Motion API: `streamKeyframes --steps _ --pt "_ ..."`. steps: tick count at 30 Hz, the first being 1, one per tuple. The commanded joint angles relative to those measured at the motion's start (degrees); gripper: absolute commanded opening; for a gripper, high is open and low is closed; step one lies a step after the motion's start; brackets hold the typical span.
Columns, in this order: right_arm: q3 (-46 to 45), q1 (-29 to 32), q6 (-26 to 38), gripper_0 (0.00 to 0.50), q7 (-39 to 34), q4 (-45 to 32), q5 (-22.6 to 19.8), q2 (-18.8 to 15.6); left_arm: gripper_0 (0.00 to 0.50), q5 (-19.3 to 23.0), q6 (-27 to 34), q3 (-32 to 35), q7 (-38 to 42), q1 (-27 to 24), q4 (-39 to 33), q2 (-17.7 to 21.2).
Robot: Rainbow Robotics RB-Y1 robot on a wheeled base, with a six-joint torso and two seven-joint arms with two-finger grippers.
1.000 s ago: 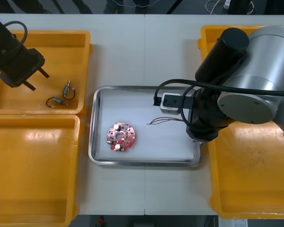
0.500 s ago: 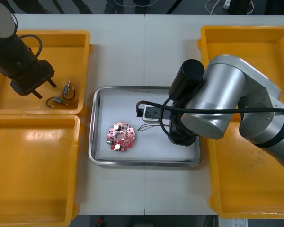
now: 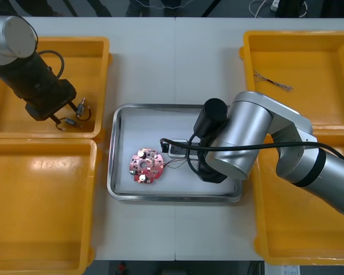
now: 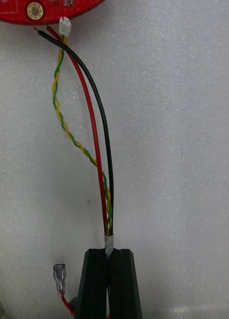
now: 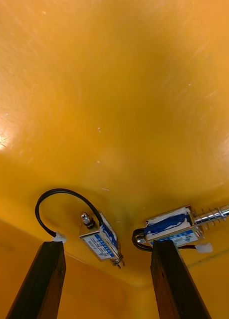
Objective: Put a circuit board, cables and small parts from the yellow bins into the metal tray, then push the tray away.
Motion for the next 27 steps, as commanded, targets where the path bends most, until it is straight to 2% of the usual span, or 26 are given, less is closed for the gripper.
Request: streamKeyframes --steps 1,3,5,7,8,9,10,11,12,15,27 --pt "1.42 -1.49 -1.51 0.0 1.71 1.06 0.24 1.57 0.5 -0.54 0.08 -0.46 -2.83 -2.77 0.31 -0.7" --pt "1.42 -1.4 -1.42 0.003 1.63 0.98 0.15 1.57 0.5 -0.45 0.17 -0.46 -2.83 -2.6 0.4 -0.7" --pt "1.42 -1.31 -1.25 0.049 1.45 1.06 0.15 1.57 0.5 -0.45 0.0 -0.46 -2.92 -2.25 0.31 -0.7" --pt "1.42 -1.31 -0.9 0.138 1.45 0.98 0.15 1.57 0.5 -0.45 -0.36 -0.46 -3.01 -1.89 0.31 -0.7" --pt "1.42 -1.4 -0.81 0.222 1.54 0.98 0.24 1.57 0.5 -0.54 -0.62 -0.46 -3.1 -1.63 0.31 -0.7" --pt "1.42 -1.4 -0.63 0.273 1.36 0.89 0.24 1.57 0.5 -0.54 -0.71 -0.46 -3.18 -1.46 0.31 -0.7" --pt "1.42 -1.31 -0.55 0.366 1.36 0.62 0.5 1.57 0.5 -0.45 -0.97 -0.46 -3.36 -1.1 0.31 -0.7" --pt "1.42 -1.31 -0.28 0.426 1.27 0.18 0.77 1.48 0.5 -0.45 -1.32 -0.46 -3.45 -0.84 0.31 -0.7" --pt "1.24 -1.31 0.33 0.461 1.19 -0.25 1.12 1.48 0.5 -0.45 -1.67 -0.46 -3.54 -0.58 0.31 -0.7" --pt "0.89 -1.4 2.27 0.5 0.83 -1.48 1.73 1.39 0.5 -0.54 -2.2 -0.46 -3.8 -0.05 0.31 -0.7" --pt "-4.12 -1.31 11.67 0.5 -0.13 -6.67 2.26 3.41 0.5 -0.54 -2.29 -0.46 -4.24 1.45 0.31 -0.7"
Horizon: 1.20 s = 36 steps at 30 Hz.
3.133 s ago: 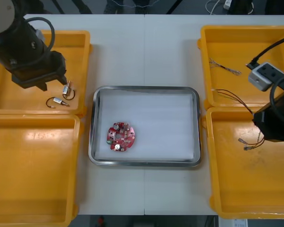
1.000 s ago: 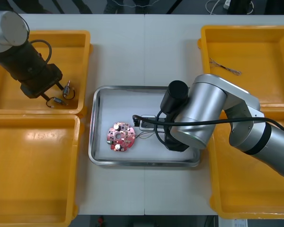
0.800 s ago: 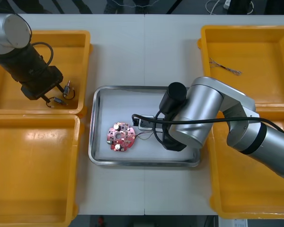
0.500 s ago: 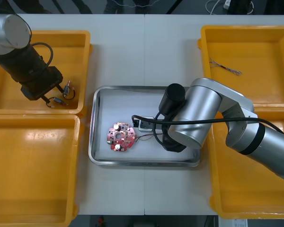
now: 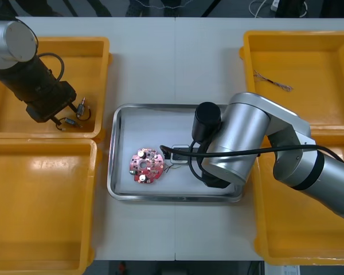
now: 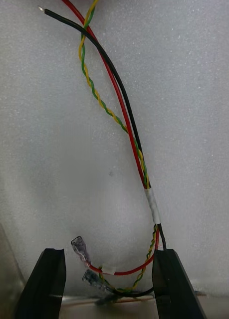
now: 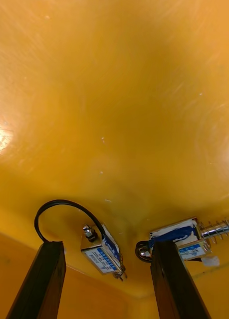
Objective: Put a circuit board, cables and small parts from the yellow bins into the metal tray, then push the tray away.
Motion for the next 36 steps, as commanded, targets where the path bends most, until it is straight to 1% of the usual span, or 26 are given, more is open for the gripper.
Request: streamKeyframes --steps 1,6,11,15,18,23,26,28,29,36 --pt "-4.66 -1.4 3.74 0.5 -0.13 -3.72 0.9 2.8 0.5 -0.62 -0.49 -0.35 -4.09 0.77 -0.21 -0.63" --pt "-10.11 -1.4 10.24 0.5 -0.39 -5.65 1.08 4.82 0.5 -0.53 -1.1 -0.44 -4.18 1.65 -0.21 -0.63" --pt "-15.2 -1.4 11.08 0.5 -0.65 -7.76 0.99 6.14 0.5 -0.27 -2.68 -0.97 -4.45 2.79 -0.21 -0.63" --pt "-19.77 -1.4 11.08 0.5 -1.27 -10.22 0.99 6.14 0.5 -0.27 -4.18 -3.43 -4.01 2.79 -0.21 -0.63" --pt "-23.38 -1.4 11.08 0.5 -1.71 -12.07 1.17 6.05 0.5 -0.09 -4.27 -3.69 -3.83 2.79 -0.21 -0.63" --pt "-28.74 -1.4 11.08 0.5 -3.2 -13.65 1.17 4.82 0.5 0.26 -4.27 -3.52 -3.65 2.79 -0.21 -0.63" --pt "-31.64 -1.4 11.08 0.5 -6.54 -13.92 0.38 3.59 0.5 0.44 -4.27 -3.69 -3.57 2.79 -0.39 -0.63" --pt "-33.66 -1.4 11.08 0.5 -8.83 -13.92 -0.24 2.27 0.13 0.61 -4.27 -3.69 -3.74 2.7 -0.39 -0.63" --pt "-34.54 -1.4 11.08 0.5 -9.36 -13.92 -0.33 1.57 0.004 0.61 -4.35 -3.69 -3.74 2.79 -0.39 -0.63" --pt "-38.76 -1.4 11.08 0.5 -10.23 -12.86 -0.59 -2.57 0.0 1.23 -4.35 -3.52 -3.65 2.79 -0.74 -0.63"
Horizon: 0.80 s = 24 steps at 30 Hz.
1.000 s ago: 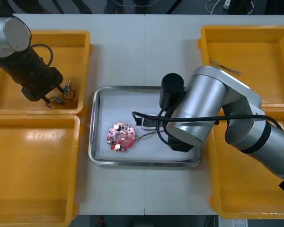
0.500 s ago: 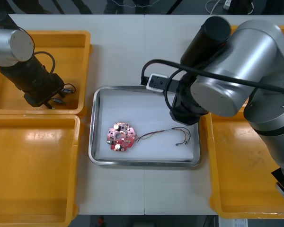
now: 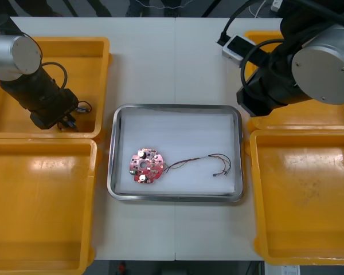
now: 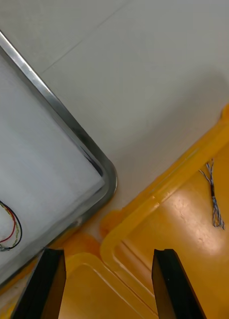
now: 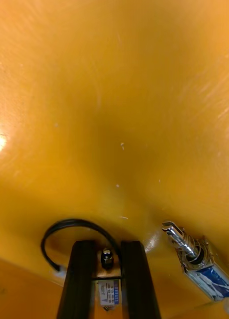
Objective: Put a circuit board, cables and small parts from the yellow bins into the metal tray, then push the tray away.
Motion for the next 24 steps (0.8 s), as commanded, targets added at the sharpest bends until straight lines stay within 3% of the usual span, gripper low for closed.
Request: streamKeyframes --steps 1,15,19,24 --pt "-4.38 -1.4 0.18 0.5 -0.63 -0.49 -0.55 -4.44 0.0 0.56 -0.54 -1.38 -3.52 0.68 -0.73 -0.58" --pt "-11.59 -4.39 0.18 0.5 1.13 10.85 -1.34 -8.48 0.0 -0.32 1.84 3.63 -4.13 -1.78 -2.31 2.06" --pt "-12.38 -4.57 0.18 0.5 1.13 13.31 -1.26 -10.06 0.002 -1.11 6.23 6.71 -4.92 -2.84 -4.51 3.46" --pt "-14.14 -4.83 0.18 0.5 1.13 16.82 -1.08 -11.3 0.0 -3.57 13.7 10.31 -5.19 -3.1 -12.15 4.34"
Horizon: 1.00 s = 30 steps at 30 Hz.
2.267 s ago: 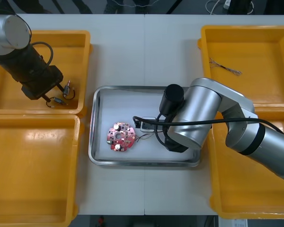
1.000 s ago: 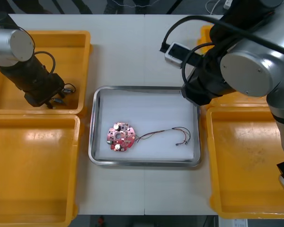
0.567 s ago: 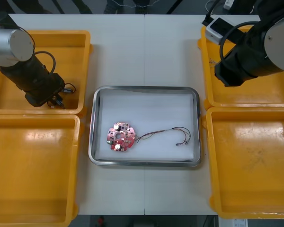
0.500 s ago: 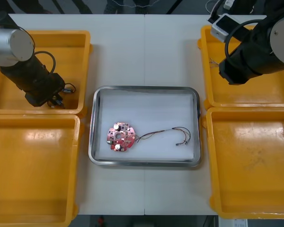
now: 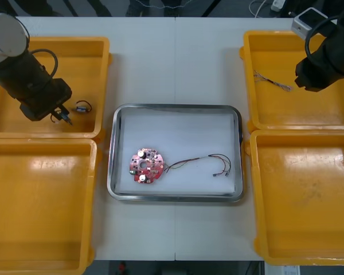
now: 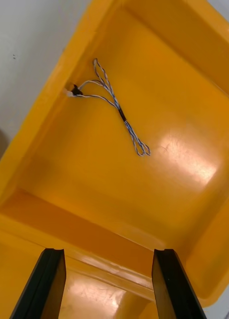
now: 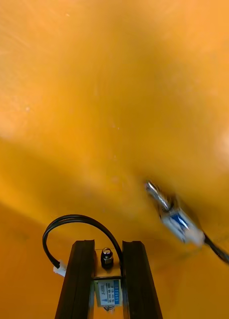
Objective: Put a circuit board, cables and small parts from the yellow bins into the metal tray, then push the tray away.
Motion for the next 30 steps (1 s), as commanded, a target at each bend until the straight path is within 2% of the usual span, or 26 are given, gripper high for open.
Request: streamKeyframes --steps 1,11,15,20,25,30 --pt "-3.46 -2.77 0.18 0.5 1.08 2.69 -0.1 -2.97 0.001 -2.52 5.99 4.43 -5.13 -2.66 -8.15 3.07" --pt "-3.98 -8.13 0.18 0.5 1.78 15.18 1.66 -2.09 0.002 -3.84 16.1 6.19 -4.86 -2.66 -24.77 2.45" --pt "-3.89 -10.33 0.18 0.5 5.3 20.01 1.48 -1.47 0.002 -4.02 19.0 6.1 -4.6 -2.66 -31.45 0.7" --pt "-3.89 -12.88 0.18 0.5 10.39 25.81 1.83 -1.39 0.001 -4.46 19.4 5.49 -3.98 -2.66 -37.33 -2.12" --pt "-3.72 -17.01 0.18 0.5 15.4 33.54 3.5 0.02 0.001 -7.18 19.4 0.65 -3.19 -2.66 -42.7 -4.4" --pt "-3.72 -19.12 -4.53 0.5 19.71 39.35 5.08 1.78 0.002 -8.67 17.15 -3.65 -2.4 -2.75 -44.01 -6.34"
